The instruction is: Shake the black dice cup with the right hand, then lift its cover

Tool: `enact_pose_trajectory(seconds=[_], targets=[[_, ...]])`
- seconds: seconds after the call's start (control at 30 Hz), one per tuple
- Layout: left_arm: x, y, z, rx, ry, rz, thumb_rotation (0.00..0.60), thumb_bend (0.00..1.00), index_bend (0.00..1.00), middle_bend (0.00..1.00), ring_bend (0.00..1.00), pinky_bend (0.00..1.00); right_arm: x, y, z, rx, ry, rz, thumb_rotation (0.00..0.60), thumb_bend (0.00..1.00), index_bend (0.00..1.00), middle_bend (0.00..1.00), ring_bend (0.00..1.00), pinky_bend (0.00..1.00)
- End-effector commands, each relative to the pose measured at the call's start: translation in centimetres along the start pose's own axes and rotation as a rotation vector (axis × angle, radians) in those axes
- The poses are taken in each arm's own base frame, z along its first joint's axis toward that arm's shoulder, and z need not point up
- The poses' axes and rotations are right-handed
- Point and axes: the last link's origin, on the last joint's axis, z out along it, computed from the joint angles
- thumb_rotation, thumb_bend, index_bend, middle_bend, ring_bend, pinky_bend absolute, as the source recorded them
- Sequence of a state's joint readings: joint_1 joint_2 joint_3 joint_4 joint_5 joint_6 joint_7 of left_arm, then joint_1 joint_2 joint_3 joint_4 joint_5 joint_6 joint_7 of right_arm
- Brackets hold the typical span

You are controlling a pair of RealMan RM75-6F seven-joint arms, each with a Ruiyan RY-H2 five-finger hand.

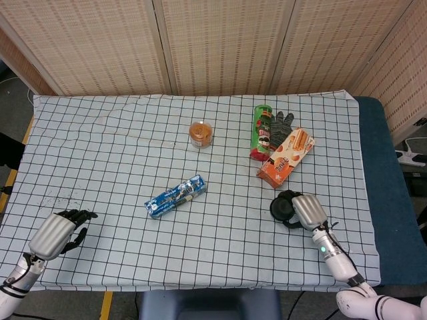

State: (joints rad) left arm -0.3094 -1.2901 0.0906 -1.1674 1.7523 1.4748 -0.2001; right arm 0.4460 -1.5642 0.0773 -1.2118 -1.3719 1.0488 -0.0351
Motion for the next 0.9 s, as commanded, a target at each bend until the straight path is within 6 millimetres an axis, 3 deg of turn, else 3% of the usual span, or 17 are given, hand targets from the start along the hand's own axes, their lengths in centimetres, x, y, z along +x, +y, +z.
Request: enact_pose_trajectory(seconds=[0.03, 0.2, 0.47, 0.7, 0.9], targets=[[-0.1, 0.0, 0.0, 0.002, -0.006, -0.002, 0.6, 0.58, 0.32, 0.39, 0.43, 0.62, 0.3, 0.1, -0.3, -0.004, -0.007, -0.007, 0.6, 0.22, 0.36, 0.32, 0.16, 0.33], [-0.1, 0.1, 0.0, 0.001, -0.009, 0.002, 0.6, 0.58, 0.32, 0.39, 0.43, 0.62, 0.9, 0.2, -0.7, -0.007, -0.007, -0.011, 0.6, 0.18, 0.26, 0.18, 0.01, 0.21], [-0.2, 0.1, 0.0, 0.002, -0.011, 0.002, 0.6, 0.58, 0.32, 0.39, 0.43, 0.62, 1.1, 0.6, -1.1, -0.019, -0.014, -0.011, 0.6, 0.15, 0.15, 0.11, 0.0, 0.15], [-0.2, 0.1, 0.0, 0.0, -0.015, 0.004, 0.6, 0.58, 0.32, 0.39, 0.43, 0.62, 1.3, 0.4, -1.2, -0.021, 0.004, 0.014, 0.6, 0.15, 0.14, 0.1, 0.0, 0.14], [-0.2, 0.1, 0.1, 0.001, -0.016, 0.003, 0.6, 0.58, 0.32, 0.4, 0.43, 0.62, 1.4, -0.4, -1.2, 0.015, 0.041, 0.044, 0.6, 0.15, 0.21, 0.14, 0.0, 0.14]])
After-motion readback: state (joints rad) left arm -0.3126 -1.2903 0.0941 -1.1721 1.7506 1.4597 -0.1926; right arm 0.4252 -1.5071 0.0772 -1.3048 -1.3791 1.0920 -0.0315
